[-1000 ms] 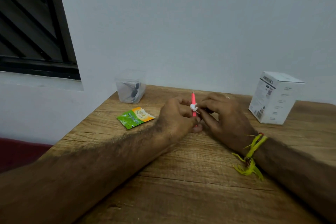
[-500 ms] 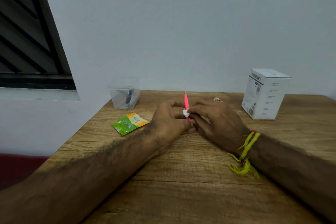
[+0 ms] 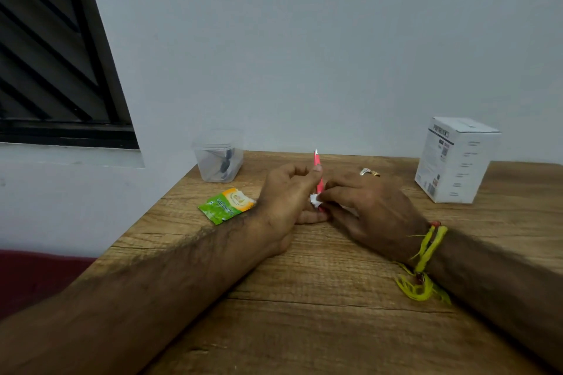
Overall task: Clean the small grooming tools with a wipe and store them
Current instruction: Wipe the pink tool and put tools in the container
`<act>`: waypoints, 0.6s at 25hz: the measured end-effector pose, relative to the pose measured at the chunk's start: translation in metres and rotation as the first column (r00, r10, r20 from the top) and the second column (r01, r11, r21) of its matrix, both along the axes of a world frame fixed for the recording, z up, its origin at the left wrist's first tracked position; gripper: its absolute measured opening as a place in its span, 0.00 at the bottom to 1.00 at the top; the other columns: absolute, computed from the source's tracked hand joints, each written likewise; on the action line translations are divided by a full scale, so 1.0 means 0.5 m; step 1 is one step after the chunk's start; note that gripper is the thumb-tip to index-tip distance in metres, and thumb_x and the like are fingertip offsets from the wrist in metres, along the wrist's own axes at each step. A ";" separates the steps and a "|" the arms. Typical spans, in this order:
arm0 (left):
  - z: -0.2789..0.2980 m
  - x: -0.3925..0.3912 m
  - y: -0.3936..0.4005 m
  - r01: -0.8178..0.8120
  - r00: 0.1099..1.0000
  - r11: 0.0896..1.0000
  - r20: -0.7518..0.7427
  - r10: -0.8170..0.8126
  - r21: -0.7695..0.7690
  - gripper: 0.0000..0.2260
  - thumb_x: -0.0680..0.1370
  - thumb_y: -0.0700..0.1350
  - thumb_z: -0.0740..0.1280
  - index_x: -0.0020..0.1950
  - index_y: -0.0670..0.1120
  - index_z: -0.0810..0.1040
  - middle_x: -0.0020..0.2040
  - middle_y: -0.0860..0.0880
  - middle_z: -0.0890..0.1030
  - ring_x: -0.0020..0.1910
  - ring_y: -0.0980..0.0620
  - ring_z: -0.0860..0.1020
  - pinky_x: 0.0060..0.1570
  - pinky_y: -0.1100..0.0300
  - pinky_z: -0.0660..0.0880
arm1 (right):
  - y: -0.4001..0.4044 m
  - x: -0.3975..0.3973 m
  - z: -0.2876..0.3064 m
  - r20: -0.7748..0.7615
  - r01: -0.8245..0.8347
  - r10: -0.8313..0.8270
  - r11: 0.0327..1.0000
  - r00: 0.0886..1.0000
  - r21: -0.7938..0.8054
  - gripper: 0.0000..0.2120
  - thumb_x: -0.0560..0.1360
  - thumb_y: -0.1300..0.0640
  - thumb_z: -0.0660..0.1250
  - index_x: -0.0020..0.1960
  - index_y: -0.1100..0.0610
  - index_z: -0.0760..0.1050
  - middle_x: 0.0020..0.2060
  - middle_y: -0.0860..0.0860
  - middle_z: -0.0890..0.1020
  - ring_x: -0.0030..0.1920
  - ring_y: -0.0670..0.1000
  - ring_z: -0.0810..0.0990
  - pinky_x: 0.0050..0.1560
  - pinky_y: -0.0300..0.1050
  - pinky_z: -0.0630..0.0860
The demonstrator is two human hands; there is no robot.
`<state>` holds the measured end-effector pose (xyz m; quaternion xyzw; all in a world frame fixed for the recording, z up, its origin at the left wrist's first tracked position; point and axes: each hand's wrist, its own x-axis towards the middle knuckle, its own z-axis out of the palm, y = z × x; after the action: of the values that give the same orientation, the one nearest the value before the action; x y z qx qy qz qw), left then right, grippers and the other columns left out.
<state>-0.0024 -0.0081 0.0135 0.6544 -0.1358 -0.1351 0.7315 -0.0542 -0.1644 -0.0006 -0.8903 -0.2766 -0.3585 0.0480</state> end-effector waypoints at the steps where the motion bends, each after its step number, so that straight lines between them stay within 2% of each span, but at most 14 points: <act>1: -0.001 0.002 0.000 -0.012 1.000 1.000 0.006 0.012 0.019 0.10 0.79 0.48 0.69 0.56 0.42 0.79 0.48 0.44 0.84 0.37 0.50 0.83 0.35 0.55 0.82 | 0.002 -0.002 0.000 -0.013 -0.020 0.020 1.000 1.000 -0.010 0.07 0.73 0.59 0.69 0.49 0.58 0.83 0.52 0.51 0.84 0.48 0.54 0.83 0.44 0.51 0.80; 5: -0.001 0.001 -0.002 -0.042 0.999 0.999 -0.031 0.042 -0.004 0.10 0.80 0.46 0.69 0.58 0.42 0.77 0.49 0.41 0.84 0.35 0.49 0.84 0.31 0.57 0.80 | 0.002 -0.013 0.007 0.006 0.007 -0.007 1.000 1.000 -0.020 0.07 0.73 0.58 0.69 0.48 0.58 0.84 0.53 0.51 0.84 0.47 0.53 0.83 0.45 0.45 0.77; 7: -0.002 0.006 0.004 -0.067 0.997 0.998 -0.032 0.067 -0.016 0.10 0.81 0.46 0.68 0.58 0.42 0.77 0.49 0.41 0.84 0.34 0.49 0.83 0.30 0.57 0.80 | 0.008 -0.009 0.006 -0.006 -0.003 0.003 0.999 1.000 -0.038 0.07 0.74 0.57 0.68 0.49 0.57 0.83 0.53 0.50 0.84 0.47 0.54 0.83 0.44 0.47 0.79; 12: -0.008 0.005 0.000 -0.114 0.993 0.992 -0.016 0.114 -0.051 0.09 0.82 0.45 0.66 0.57 0.40 0.76 0.45 0.42 0.82 0.32 0.49 0.82 0.29 0.57 0.80 | 0.017 -0.005 0.007 0.012 0.105 -0.104 0.988 0.995 -0.111 0.12 0.75 0.52 0.61 0.48 0.54 0.82 0.50 0.49 0.83 0.41 0.54 0.81 0.38 0.46 0.75; 15: -0.004 0.002 -0.008 -0.122 0.992 0.992 0.037 0.123 -0.033 0.08 0.82 0.44 0.65 0.57 0.40 0.76 0.38 0.46 0.83 0.30 0.52 0.82 0.29 0.57 0.81 | 0.018 -0.010 0.009 0.009 0.122 -0.122 0.980 0.992 -0.154 0.12 0.74 0.50 0.61 0.45 0.53 0.81 0.47 0.49 0.83 0.39 0.55 0.81 0.36 0.46 0.74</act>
<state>-0.0017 -0.0121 0.0113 0.6527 -0.1117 -0.0751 0.7456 -0.0593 -0.1552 0.0037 -0.9068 -0.2482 -0.3380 -0.0430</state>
